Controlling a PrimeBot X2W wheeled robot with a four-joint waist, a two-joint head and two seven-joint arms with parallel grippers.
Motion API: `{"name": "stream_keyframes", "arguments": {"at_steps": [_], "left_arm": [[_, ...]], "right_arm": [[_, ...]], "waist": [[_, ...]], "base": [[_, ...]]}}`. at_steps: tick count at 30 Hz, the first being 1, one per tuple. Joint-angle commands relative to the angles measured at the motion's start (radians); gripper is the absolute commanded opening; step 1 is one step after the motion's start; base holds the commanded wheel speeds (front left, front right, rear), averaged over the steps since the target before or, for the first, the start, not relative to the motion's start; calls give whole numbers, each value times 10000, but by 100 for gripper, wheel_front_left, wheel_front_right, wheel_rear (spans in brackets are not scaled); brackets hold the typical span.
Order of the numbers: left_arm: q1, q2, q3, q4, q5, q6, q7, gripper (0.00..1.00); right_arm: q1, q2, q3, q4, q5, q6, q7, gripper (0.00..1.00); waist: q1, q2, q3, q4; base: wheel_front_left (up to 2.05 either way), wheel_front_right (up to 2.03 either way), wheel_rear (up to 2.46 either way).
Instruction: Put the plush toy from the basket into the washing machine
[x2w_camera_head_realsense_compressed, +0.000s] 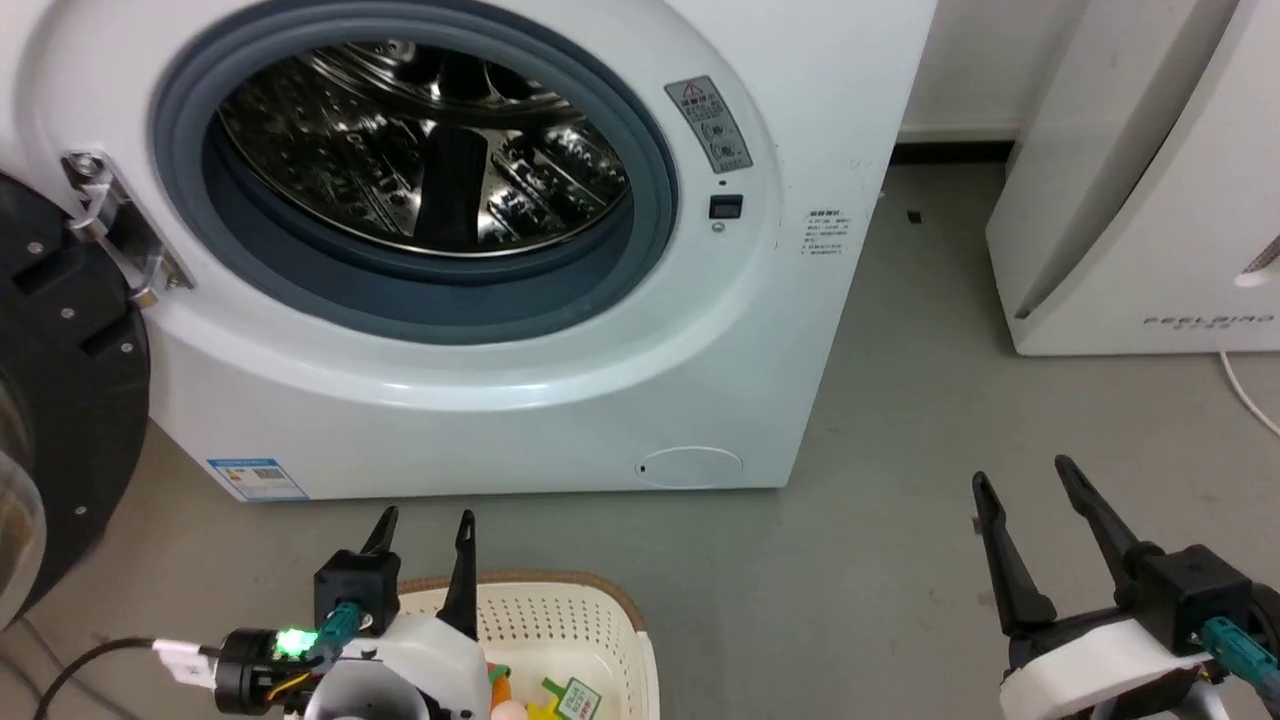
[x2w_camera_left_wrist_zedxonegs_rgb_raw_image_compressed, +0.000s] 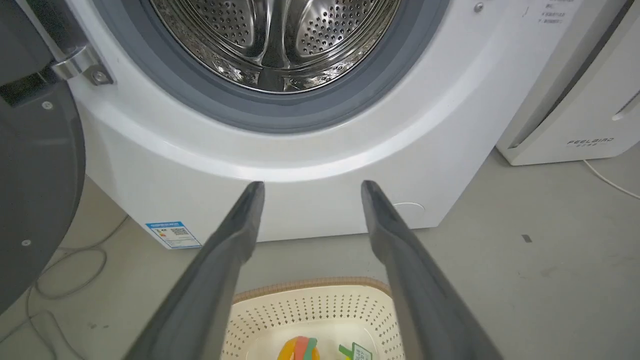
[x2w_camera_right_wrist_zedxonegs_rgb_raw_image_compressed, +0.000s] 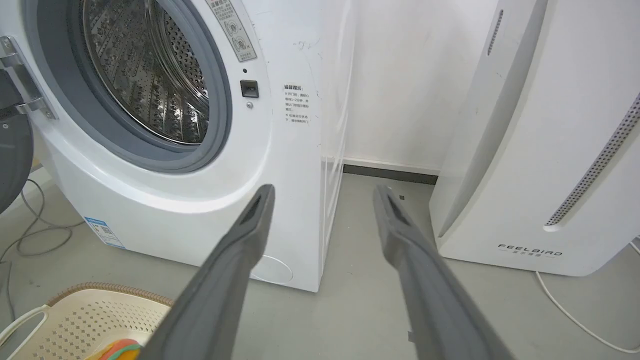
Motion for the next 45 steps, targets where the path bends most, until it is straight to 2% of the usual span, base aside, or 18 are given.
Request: {"name": "stream_keyframes", "arguments": {"at_steps": [1, 23, 45], "left_arm": [[-196, 60, -64, 190, -45, -49, -84, 100], [-1867, 482, -703, 3661, -220, -285, 278, 100], [-3676, 1404, -1567, 6380, -388, -306, 1132, 100]], "right_arm": [[-206, -1, -39, -102, 59, -3, -87, 100], [-611, -1, -144, -535, 215, -5, -547, 100], [-1145, -2, -452, -1248, 484, -6, -1048, 100]], "waist": [[0, -1, 112, -37], [0, -1, 1872, -493], [0, -1, 4683, -1197]], "base": [[0, 0, 0], [0, 0, 0], [0, 0, 0]]}}
